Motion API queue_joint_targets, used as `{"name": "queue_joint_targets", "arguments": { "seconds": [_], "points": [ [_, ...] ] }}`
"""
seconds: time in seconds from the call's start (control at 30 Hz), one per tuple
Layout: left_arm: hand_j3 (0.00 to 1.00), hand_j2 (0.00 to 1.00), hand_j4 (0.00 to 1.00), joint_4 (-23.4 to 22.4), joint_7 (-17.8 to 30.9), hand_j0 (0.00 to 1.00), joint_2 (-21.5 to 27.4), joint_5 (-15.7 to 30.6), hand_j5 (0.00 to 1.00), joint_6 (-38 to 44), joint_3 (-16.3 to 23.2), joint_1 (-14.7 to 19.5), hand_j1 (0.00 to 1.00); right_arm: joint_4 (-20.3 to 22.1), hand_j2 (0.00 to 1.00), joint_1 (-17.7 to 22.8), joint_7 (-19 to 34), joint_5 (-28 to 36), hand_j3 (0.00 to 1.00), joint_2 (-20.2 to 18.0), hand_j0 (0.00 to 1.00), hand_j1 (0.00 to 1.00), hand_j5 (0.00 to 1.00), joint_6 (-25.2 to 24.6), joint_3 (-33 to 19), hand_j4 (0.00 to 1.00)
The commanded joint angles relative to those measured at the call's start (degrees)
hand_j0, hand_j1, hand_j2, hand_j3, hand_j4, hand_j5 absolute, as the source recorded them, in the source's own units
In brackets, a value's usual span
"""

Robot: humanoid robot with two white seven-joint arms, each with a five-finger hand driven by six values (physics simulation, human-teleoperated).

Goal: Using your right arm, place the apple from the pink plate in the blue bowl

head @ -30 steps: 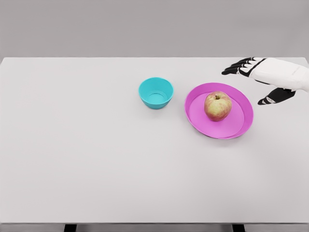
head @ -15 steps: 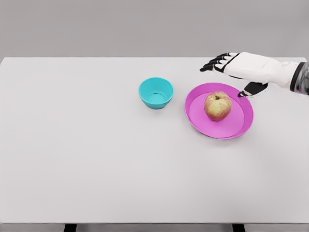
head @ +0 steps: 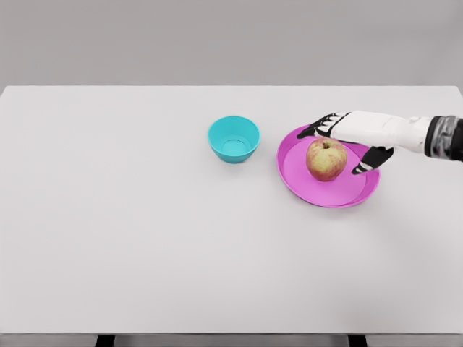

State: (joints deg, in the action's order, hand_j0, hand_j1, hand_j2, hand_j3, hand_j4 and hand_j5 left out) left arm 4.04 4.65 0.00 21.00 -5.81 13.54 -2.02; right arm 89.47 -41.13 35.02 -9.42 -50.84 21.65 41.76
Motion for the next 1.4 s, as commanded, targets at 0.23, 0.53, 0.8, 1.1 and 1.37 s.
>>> {"name": "queue_joint_targets", "arguments": {
  "seconds": [0.23, 0.53, 0.8, 1.1, 1.37],
  "points": [
    [1.00, 1.00, 1.00, 0.00, 0.01, 1.00, 0.00, 0.01, 1.00, 0.01, -0.01, 0.00, 1.00, -4.39, 1.00, -1.32, -0.02, -0.16, 1.00, 1.27, 1.00, 1.00, 1.00, -0.03, 2.36, 1.00],
    [1.00, 1.00, 1.00, 0.00, 0.01, 1.00, 0.00, 0.01, 1.00, 0.01, -0.01, 0.00, 1.00, -5.98, 1.00, -2.02, -0.02, -1.83, 1.00, 3.46, 1.00, 1.00, 1.00, -0.12, 3.59, 1.00],
    [1.00, 1.00, 1.00, 0.00, 0.01, 1.00, 0.00, 0.01, 1.00, 0.01, -0.01, 0.00, 1.00, -6.86, 1.00, -2.11, -0.02, -2.54, 1.00, 3.46, 1.00, 1.00, 1.00, 0.32, 4.56, 1.00],
    [1.00, 1.00, 1.00, 0.00, 0.01, 1.00, 0.00, 0.01, 1.00, 0.01, -0.01, 0.00, 1.00, -8.08, 1.00, -2.11, -0.02, -2.62, 1.00, 3.64, 1.00, 1.00, 1.00, 0.41, 4.74, 1.00],
    [1.00, 1.00, 1.00, 0.00, 0.01, 1.00, 0.00, 0.01, 1.00, 0.01, -0.01, 0.00, 1.00, -10.81, 1.00, -2.20, -0.02, -4.29, 1.00, 6.10, 1.00, 1.00, 1.00, 1.73, 4.74, 1.00]
  ]
}}
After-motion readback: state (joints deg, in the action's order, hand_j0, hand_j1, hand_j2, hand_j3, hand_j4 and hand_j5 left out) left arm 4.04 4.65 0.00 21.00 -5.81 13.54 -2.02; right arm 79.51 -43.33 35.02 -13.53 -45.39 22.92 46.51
